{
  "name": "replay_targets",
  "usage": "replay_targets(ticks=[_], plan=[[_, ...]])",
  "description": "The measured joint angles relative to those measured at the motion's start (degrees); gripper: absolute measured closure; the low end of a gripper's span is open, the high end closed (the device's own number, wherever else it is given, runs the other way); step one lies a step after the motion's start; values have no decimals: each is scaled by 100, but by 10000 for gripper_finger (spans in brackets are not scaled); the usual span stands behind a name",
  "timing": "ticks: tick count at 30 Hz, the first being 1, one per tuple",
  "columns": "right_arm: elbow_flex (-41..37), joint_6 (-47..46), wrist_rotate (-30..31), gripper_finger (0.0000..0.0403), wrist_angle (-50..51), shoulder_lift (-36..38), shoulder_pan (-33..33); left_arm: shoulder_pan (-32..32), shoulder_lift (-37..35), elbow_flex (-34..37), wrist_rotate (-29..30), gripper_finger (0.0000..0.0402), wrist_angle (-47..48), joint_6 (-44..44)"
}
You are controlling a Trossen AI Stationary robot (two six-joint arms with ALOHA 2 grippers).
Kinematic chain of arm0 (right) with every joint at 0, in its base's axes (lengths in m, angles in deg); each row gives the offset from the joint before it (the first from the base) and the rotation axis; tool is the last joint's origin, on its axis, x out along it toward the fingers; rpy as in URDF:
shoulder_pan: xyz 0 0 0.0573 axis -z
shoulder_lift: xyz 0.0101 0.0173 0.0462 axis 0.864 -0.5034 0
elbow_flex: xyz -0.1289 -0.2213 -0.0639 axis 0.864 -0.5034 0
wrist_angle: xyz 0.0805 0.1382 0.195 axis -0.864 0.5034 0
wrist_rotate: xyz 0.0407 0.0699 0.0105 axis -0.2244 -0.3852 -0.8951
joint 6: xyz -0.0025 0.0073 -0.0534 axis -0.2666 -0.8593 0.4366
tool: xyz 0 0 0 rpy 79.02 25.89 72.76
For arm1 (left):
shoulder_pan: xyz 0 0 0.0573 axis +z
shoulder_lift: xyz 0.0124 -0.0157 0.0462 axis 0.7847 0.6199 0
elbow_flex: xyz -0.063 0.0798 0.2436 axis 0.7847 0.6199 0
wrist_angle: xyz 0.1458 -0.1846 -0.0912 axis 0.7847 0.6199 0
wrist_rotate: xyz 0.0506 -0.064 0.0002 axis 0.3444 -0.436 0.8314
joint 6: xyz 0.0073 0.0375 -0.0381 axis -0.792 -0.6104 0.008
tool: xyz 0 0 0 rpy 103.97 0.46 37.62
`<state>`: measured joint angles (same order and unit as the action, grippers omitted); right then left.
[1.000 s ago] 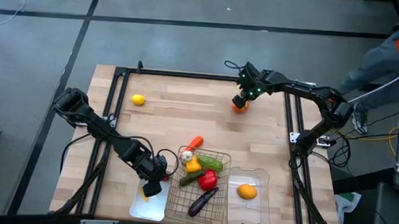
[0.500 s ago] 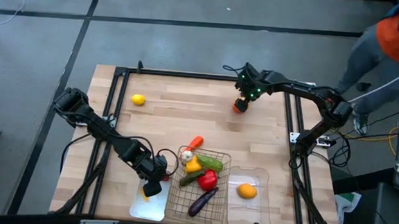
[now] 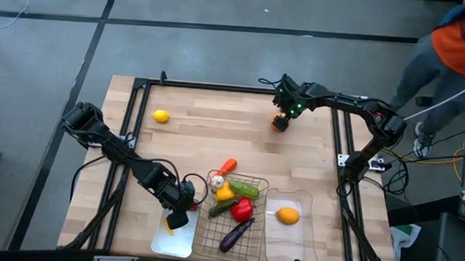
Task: Sort produce into baskets
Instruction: Put the yellow tomato into the transparent bin
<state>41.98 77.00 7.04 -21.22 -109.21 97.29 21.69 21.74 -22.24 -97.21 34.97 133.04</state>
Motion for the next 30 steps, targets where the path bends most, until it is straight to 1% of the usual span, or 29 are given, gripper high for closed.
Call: replay_targets(ticks=[8, 25, 30], plan=[[0, -50, 43, 47, -2, 0, -4, -1, 0, 0, 146, 153, 1, -15], [0, -286, 51, 47, 29, 0, -36, -1, 0, 0, 150, 153, 1, -19], [0, -385, 289, 47, 220, -54, -232, -1, 0, 0, 151, 153, 0, -21]])
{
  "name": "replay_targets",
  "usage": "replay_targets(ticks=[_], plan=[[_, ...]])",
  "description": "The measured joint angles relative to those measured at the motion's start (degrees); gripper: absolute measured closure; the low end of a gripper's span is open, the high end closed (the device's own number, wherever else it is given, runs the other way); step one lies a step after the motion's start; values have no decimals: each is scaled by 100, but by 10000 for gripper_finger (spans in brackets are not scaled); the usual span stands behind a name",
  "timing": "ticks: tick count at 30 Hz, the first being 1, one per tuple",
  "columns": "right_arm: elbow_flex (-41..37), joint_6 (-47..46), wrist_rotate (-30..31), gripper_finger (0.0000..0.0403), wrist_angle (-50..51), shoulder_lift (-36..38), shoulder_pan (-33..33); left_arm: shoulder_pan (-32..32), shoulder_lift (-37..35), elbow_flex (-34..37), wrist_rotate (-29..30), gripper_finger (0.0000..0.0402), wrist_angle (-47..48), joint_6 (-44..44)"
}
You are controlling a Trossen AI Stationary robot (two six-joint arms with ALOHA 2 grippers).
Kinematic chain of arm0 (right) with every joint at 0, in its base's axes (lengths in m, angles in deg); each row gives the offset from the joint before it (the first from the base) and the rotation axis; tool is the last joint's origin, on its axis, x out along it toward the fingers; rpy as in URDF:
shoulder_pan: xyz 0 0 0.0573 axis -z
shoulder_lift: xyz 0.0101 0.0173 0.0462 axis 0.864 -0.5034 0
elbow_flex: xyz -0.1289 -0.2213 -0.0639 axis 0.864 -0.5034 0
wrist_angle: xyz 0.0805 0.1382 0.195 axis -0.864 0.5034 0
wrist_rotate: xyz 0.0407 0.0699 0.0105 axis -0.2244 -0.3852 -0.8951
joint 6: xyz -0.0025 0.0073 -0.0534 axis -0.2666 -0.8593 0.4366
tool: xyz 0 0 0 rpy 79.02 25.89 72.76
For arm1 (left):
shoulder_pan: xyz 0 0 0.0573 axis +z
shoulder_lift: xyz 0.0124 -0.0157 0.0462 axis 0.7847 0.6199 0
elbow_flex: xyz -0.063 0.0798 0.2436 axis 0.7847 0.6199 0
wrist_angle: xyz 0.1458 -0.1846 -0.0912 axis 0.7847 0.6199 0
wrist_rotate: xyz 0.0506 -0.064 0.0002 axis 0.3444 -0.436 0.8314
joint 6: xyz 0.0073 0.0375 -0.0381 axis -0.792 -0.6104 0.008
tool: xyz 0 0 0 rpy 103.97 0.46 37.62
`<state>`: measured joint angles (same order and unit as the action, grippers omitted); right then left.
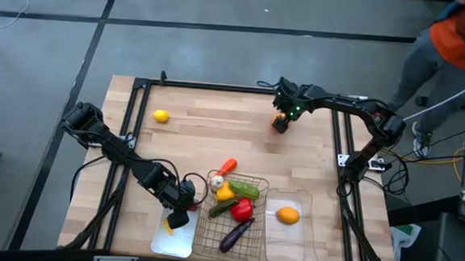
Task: Sort produce into baskets
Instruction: Put the yellow tomato into the transparent bin
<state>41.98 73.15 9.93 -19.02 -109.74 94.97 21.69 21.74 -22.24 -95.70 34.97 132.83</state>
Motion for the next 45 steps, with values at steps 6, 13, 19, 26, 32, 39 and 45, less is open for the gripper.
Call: replay_targets(ticks=[6, 13, 19, 26, 32, 39, 45], plan=[[0, -2, 65, 47, -178, -121, -168, 1, 0, 0, 42, 153, 0, 0], [13, -133, 160, 47, -269, -268, -187, -1, 0, 0, 42, 153, 0, 0], [11, -155, 123, 47, -401, -279, -185, -1, 0, 0, 42, 153, 0, 0], [9, -157, 111, 47, -384, -279, -185, -1, 0, 0, 42, 153, 2, 0], [9, -158, 66, 64, -297, -279, -201, -1, 0, 0, 42, 153, 1, 0], [11, -153, 69, 109, -226, -276, -477, 1, 0, 0, 42, 153, 2, 0], [11, -155, 54, 110, -228, -276, -699, 1, 0, 0, 42, 153, 2, 4]])
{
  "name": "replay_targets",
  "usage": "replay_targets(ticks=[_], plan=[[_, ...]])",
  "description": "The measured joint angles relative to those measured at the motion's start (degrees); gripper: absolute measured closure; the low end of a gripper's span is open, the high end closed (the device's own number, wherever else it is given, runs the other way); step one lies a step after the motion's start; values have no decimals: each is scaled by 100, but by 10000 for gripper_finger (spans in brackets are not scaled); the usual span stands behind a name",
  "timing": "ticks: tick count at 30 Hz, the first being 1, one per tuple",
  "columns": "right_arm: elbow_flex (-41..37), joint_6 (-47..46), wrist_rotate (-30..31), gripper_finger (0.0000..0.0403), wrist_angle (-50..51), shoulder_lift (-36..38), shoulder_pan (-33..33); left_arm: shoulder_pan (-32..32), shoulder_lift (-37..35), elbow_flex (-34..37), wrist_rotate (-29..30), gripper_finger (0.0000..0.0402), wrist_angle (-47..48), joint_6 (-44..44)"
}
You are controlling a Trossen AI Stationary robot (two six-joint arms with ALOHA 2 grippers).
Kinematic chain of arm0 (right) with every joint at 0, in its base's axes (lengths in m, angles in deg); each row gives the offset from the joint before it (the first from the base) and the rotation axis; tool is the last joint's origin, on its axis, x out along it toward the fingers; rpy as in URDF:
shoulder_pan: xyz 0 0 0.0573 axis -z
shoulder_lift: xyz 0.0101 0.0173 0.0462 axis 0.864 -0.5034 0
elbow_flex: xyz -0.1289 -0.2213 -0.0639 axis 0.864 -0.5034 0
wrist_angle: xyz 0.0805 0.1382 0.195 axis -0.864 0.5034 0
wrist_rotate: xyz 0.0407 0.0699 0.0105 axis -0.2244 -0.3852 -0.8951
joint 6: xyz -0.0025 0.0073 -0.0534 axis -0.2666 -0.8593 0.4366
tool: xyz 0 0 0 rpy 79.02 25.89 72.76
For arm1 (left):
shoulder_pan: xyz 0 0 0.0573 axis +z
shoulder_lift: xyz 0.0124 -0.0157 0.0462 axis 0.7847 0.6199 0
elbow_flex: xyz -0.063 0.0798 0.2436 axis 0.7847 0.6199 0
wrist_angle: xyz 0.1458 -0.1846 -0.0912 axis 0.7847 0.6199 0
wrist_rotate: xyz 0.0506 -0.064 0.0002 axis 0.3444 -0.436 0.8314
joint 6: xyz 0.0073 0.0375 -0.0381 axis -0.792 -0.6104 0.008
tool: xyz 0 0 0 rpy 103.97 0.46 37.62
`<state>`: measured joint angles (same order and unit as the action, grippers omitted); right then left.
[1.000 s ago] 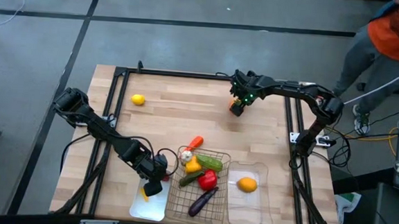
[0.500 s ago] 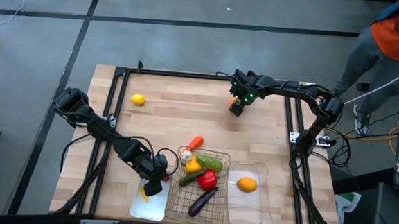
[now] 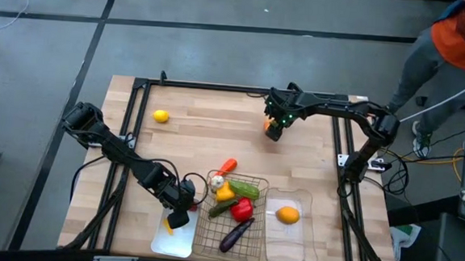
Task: Sort produce into baskets
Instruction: Put the yellow tomato into the transparent bin
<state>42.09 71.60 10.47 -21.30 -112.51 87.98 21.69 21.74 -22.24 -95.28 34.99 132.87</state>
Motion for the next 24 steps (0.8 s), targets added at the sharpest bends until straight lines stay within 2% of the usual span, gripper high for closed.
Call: replay_targets(ticks=[11, 24], plan=[[-12, 2, -41, 107, 24, 33, -325, 0, 0, 0, 0, 153, 0, 13], [-30, 1, -80, 107, 495, 445, -709, -2, 0, 0, 44, 153, 0, 17]])
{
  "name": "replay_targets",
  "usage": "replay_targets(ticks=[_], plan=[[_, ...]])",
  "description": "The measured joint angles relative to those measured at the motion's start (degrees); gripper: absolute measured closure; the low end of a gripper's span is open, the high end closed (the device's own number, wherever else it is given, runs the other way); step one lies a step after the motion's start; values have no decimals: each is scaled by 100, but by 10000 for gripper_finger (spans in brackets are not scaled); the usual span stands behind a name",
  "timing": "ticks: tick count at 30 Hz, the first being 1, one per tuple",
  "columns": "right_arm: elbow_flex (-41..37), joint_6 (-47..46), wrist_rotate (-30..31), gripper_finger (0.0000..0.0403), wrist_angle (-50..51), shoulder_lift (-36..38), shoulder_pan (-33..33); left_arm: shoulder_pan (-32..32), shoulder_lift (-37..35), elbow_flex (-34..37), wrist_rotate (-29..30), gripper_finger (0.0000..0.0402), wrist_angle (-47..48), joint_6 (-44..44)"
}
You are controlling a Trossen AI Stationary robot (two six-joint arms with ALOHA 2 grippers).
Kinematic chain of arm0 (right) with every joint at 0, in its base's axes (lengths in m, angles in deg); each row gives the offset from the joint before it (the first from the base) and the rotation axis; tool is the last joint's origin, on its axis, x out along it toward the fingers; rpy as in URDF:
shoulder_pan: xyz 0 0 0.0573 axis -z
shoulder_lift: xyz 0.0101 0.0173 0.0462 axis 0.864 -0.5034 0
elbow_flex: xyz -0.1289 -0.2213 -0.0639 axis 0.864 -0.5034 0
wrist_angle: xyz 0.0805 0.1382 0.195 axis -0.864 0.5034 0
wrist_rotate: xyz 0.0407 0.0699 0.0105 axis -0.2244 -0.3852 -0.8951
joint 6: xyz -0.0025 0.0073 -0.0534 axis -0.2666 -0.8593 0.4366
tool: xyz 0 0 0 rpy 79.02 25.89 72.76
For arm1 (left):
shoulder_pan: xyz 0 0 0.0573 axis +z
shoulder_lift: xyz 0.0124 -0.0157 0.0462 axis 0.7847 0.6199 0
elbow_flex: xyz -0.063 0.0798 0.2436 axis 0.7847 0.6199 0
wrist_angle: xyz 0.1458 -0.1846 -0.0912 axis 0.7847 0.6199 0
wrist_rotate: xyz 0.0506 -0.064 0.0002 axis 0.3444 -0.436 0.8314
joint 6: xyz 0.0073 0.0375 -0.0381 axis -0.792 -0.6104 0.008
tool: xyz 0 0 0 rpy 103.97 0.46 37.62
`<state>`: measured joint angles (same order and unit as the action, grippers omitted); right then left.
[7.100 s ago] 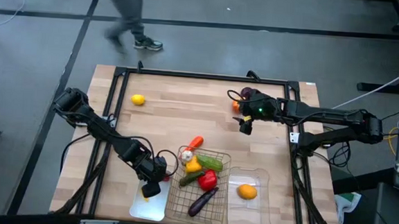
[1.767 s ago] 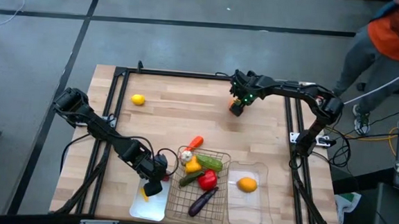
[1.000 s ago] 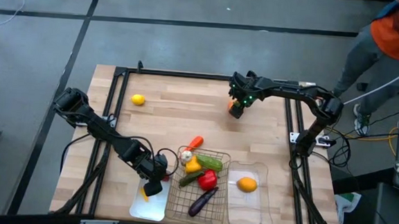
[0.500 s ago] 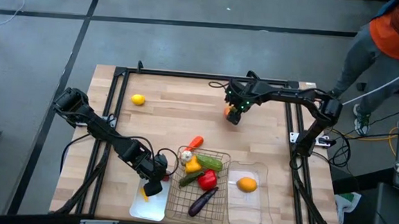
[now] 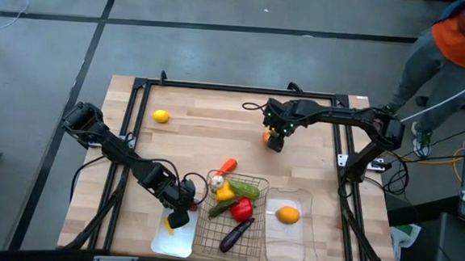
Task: Sort produce into baskets
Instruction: Put the yellow tomato into the transparent bin
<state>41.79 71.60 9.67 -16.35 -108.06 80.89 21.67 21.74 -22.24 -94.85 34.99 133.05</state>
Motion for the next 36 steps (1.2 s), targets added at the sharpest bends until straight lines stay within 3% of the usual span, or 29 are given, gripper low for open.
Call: replay_targets(ticks=[10, 21, 36], plan=[[8, -4, 32, 107, 267, 244, -529, 2, 0, 0, 62, 153, 0, -7], [15, -609, 16, 107, 543, 929, -1113, 2, 0, 0, 110, 153, -2, -19], [19, -2203, -217, 107, 862, 2021, -2609, 0, 0, 0, 192, 152, 0, -20]])
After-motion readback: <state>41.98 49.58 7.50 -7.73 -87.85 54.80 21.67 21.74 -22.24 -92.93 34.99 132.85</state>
